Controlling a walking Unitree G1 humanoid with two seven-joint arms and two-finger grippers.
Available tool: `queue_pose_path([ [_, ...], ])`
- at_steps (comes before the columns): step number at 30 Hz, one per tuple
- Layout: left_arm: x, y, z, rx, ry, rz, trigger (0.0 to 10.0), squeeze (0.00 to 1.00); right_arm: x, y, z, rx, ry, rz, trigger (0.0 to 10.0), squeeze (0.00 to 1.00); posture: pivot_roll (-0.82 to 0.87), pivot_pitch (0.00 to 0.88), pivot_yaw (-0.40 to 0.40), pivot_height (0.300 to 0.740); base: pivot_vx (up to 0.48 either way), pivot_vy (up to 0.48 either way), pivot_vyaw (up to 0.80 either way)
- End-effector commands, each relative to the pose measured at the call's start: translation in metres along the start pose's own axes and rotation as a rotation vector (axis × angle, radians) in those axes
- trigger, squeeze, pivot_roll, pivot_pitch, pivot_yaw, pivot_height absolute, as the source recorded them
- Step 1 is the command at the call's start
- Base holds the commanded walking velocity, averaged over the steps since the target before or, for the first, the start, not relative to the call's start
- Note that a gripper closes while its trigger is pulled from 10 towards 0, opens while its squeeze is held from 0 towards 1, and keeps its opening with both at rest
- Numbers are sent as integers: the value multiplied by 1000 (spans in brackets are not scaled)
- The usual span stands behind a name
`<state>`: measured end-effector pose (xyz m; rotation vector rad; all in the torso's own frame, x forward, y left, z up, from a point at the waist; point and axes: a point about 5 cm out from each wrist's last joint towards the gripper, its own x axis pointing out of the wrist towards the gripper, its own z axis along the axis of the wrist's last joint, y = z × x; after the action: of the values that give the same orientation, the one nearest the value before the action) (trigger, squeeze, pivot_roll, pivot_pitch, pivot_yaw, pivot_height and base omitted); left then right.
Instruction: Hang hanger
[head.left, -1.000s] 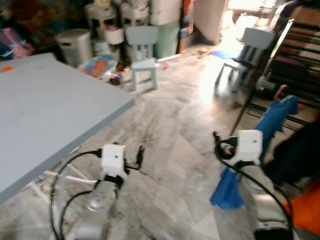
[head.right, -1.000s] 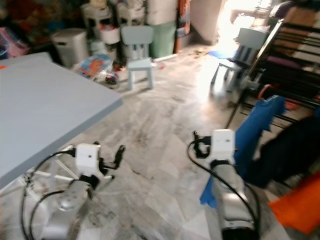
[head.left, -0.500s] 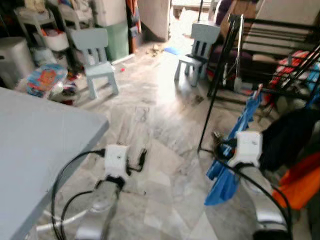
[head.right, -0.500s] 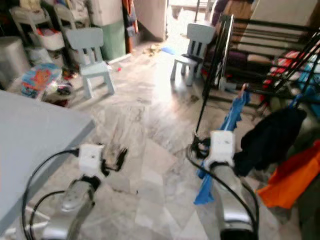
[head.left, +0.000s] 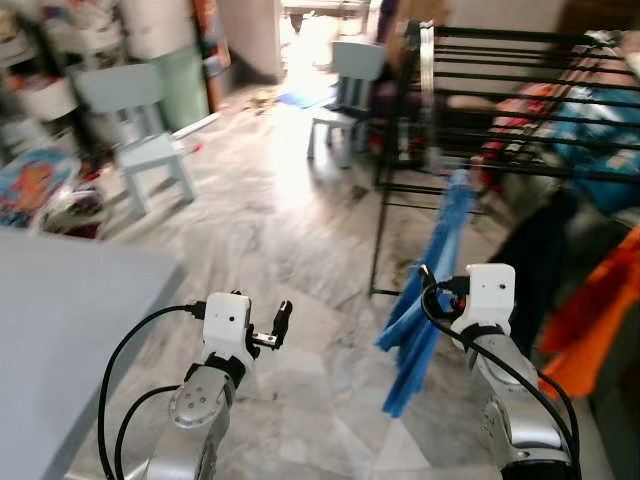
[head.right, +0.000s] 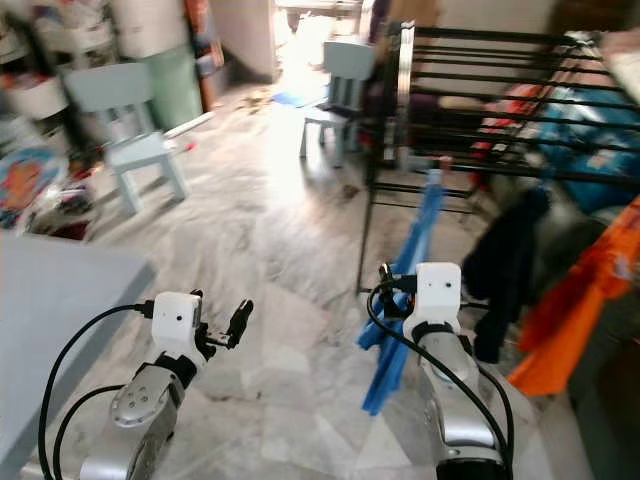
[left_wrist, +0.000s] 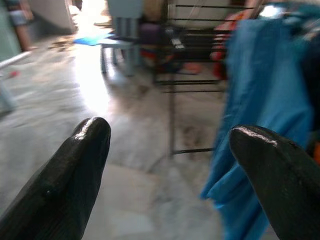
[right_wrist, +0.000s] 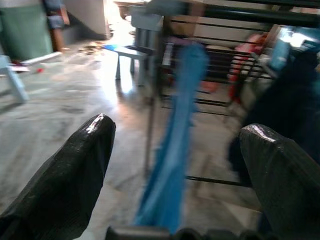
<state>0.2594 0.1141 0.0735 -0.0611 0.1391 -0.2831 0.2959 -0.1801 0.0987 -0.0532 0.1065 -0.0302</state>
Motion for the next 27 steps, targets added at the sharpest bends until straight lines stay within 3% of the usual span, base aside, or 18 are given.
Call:
queue_pose_path([
  [1, 2, -5, 2, -1, 1, -31, 10000, 0, 0, -5, 0, -5, 6, -15, 10000, 0, -6, 0, -4, 740, 465, 0, -775],
  [7, 2, -6, 1, -2, 7, -36, 10000, 0, 0, -3, 0, -8, -1, -5, 10000, 0, -7, 0, -3, 740, 451, 41, -129],
  [19, 1, -7, -3, -11, 29, -30, 10000, 0, 1, -3, -1, -16, 0, 2, 10000, 0, -6, 0, -10, 740, 298, 365, 0],
  [27, 3, -10, -3, -6, 39, -49, 10000, 0, 0, -2, -1, -21, 1, 2, 10000, 0, -13, 0, -11, 740, 0, 0, 0],
])
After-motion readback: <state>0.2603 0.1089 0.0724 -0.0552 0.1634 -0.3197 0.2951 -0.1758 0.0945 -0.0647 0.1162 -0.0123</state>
